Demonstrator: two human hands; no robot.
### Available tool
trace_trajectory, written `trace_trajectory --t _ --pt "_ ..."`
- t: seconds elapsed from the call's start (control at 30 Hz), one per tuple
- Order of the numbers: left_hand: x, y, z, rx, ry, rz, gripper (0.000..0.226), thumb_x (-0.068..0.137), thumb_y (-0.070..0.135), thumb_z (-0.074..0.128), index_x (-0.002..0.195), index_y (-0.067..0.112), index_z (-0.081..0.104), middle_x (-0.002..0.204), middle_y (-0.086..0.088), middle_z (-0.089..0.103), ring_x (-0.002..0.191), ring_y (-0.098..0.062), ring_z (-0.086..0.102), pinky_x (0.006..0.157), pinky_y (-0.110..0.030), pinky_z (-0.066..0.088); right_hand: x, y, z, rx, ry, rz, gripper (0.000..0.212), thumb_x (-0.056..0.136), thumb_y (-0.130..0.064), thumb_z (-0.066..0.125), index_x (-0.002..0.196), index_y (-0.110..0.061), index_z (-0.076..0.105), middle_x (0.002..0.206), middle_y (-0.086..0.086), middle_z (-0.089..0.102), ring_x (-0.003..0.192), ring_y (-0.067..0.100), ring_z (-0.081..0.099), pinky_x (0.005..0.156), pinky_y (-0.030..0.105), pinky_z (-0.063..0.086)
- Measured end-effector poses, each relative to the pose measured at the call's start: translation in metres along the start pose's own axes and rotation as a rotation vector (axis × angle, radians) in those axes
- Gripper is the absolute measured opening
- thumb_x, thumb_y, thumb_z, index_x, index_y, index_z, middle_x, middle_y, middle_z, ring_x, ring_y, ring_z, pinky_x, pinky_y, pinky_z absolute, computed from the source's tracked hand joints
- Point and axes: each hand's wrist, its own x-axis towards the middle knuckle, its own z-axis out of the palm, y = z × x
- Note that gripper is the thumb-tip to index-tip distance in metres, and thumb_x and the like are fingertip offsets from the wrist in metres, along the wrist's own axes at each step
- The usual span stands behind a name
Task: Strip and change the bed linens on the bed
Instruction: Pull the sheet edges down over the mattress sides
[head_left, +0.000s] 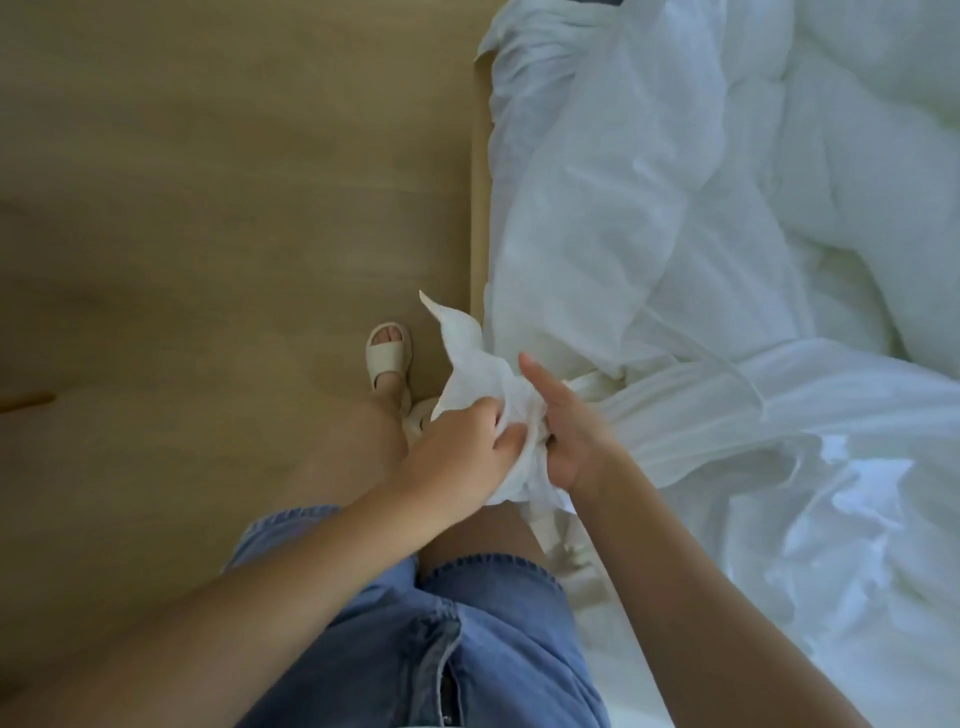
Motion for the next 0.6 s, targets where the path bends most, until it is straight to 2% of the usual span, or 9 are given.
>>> trace_trajectory --t 0.07,0.13,0.2,0.27,0.3,0.37,0.47,0.53,0.6 --pt "-0.007 -0.001 0.001 -0.008 -0.109 0.003 0.032 0.097 0.04 0.044 0.072 0.021 0.049 0.068 0.002 0.055 0.065 -0.013 0.055 0.056 -0.025 0.038 0.005 -0.002 0.004 0.031 0.101 -0.025 0.033 0.088 -0.033 0.062 0.1 -0.002 0.066 0.091 0.015 0.069 0.089 0.03 0.064 0.08 0.041 0.051" --pt "-0.007 -0.005 -0.008 -0.022 -0.177 -0.024 0.037 0.096 0.043 0.046 0.067 0.02 0.049 0.065 0.004 0.054 0.064 -0.016 0.055 0.054 -0.024 0.037 0.006 -0.005 0.008 0.048 0.141 -0.078 0.026 0.093 -0.023 0.056 0.104 0.0 0.06 0.085 0.014 0.068 0.082 0.028 0.065 0.078 0.041 0.053" --pt "0.001 -0.007 -0.023 -0.017 -0.141 -0.093 0.044 0.088 0.058 0.049 0.065 0.02 0.049 0.057 0.007 0.05 0.053 -0.012 0.051 0.049 -0.024 0.033 0.003 -0.007 0.008 0.03 0.13 -0.071 0.029 0.095 -0.023 0.052 0.104 0.003 0.061 0.085 0.017 0.07 0.075 0.029 0.068 0.072 0.039 0.055" --pt "0.017 -0.005 -0.037 -0.043 -0.049 -0.176 0.057 0.078 0.074 0.045 0.067 0.018 0.048 0.056 0.007 0.051 0.05 -0.012 0.048 0.053 -0.027 0.036 0.002 -0.008 0.006 -0.05 0.133 -0.066 0.035 0.094 -0.026 0.054 0.11 0.004 0.063 0.103 0.021 0.068 0.089 0.033 0.066 0.081 0.042 0.054" --pt "0.026 -0.002 -0.041 -0.076 -0.05 -0.212 0.061 0.078 0.075 0.043 0.067 0.015 0.046 0.057 0.003 0.051 0.052 -0.015 0.049 0.055 -0.031 0.038 0.003 -0.007 0.006 -0.12 0.181 -0.097 0.036 0.093 -0.028 0.056 0.111 0.003 0.063 0.104 0.019 0.068 0.091 0.032 0.066 0.083 0.041 0.054" --pt "0.041 0.007 -0.037 -0.12 -0.161 -0.229 0.056 0.087 0.066 0.041 0.068 0.013 0.046 0.058 -0.005 0.048 0.053 -0.019 0.048 0.057 -0.031 0.037 0.003 -0.003 0.006 -0.226 0.312 -0.144 0.04 0.088 -0.04 0.062 0.106 -0.004 0.064 0.096 0.012 0.069 0.086 0.026 0.067 0.08 0.037 0.055" --pt "0.043 0.019 -0.021 -0.07 -0.221 -0.116 0.039 0.099 0.038 0.042 0.066 0.016 0.042 0.061 0.0 0.045 0.058 -0.015 0.045 0.051 -0.024 0.029 0.003 0.001 0.007 -0.247 0.416 -0.12 0.057 0.075 -0.06 0.067 0.106 -0.012 0.063 0.1 0.007 0.069 0.092 0.024 0.065 0.084 0.038 0.054" --pt "0.032 0.019 -0.015 0.004 -0.154 0.005 0.037 0.1 0.03 0.04 0.064 0.022 0.036 0.062 0.004 0.044 0.056 -0.007 0.042 0.049 -0.019 0.027 0.002 0.001 0.007 -0.246 0.403 -0.099 0.059 0.07 -0.058 0.073 0.105 -0.01 0.065 0.098 0.007 0.07 0.091 0.024 0.066 0.088 0.039 0.053" --pt "0.017 0.014 -0.01 -0.019 -0.142 0.093 0.04 0.101 0.029 0.039 0.061 0.024 0.038 0.06 0.007 0.045 0.056 -0.002 0.043 0.052 -0.016 0.031 0.0 -0.001 0.007 -0.261 0.322 -0.028 0.056 0.066 -0.051 0.078 0.103 -0.009 0.068 0.094 0.01 0.072 0.09 0.026 0.067 0.089 0.04 0.052"
